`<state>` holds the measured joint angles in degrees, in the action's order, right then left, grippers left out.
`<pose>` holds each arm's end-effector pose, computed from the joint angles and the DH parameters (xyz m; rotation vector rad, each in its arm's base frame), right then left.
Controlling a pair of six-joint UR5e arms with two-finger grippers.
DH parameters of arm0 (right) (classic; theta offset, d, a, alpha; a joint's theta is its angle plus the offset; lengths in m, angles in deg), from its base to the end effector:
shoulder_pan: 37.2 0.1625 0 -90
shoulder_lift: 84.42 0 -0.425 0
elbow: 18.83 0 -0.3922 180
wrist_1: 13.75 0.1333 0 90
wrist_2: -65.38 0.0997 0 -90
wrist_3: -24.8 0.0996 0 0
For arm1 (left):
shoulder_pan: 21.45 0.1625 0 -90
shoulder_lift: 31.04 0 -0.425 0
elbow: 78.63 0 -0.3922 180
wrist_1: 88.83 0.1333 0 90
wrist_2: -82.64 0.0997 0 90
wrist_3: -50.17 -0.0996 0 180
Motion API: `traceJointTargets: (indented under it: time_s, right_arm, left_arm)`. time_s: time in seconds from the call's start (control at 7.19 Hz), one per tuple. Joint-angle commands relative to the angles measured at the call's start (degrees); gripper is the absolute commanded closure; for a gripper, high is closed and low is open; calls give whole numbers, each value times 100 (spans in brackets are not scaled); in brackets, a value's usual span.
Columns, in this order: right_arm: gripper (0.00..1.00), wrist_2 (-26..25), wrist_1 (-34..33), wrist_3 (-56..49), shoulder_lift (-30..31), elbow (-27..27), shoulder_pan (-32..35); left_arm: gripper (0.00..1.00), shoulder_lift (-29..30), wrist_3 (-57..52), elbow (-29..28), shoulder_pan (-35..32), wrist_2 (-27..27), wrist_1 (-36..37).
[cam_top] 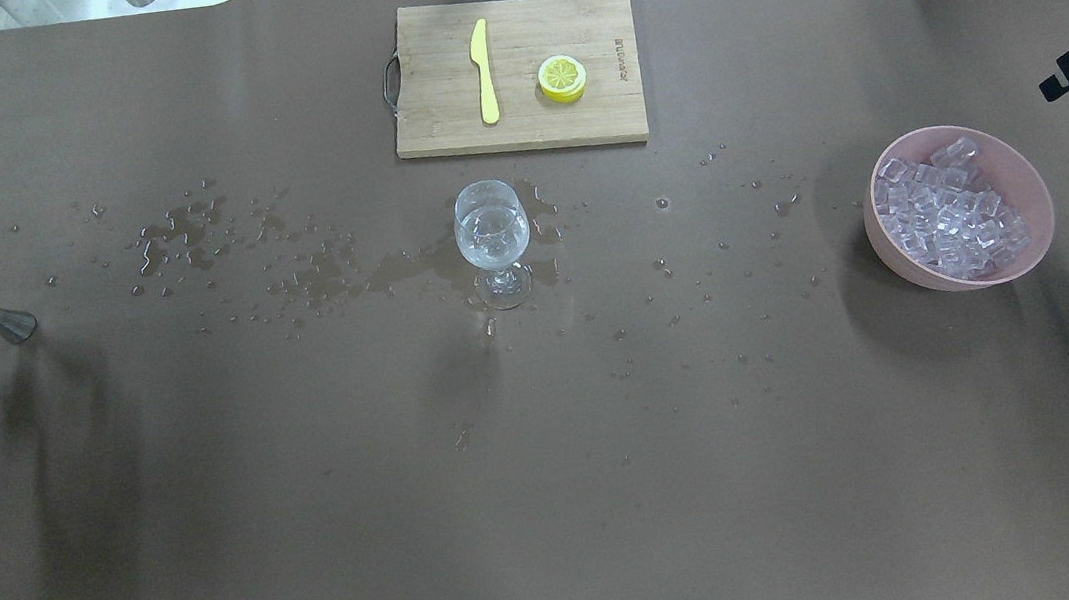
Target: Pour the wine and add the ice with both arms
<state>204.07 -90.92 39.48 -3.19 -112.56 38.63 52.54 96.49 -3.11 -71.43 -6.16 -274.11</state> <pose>-0.0818 -0.5630 0.5144 0.1937 -0.9125 -0.1795 0.1803 -0.4253 0.6555 0.9596 0.8756 -0.1076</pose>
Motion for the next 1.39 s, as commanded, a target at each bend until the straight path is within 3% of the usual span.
traceJointTargets:
  time_s: [0.0, 0.97, 1.25]
  right_arm:
    - [0, 0, 0, 0, -1, -5, -7]
    - [0, 0, 0, 0, -1, 4, -7]
    - [0, 0, 0, 0, -10, -5, -7]
  left_arm:
    - [5, 202, 0, -318, 111, 168, -167]
    - [6, 404, 61, -546, 560, 784, -193]
    - [19, 448, 70, -590, 613, 908, -185]
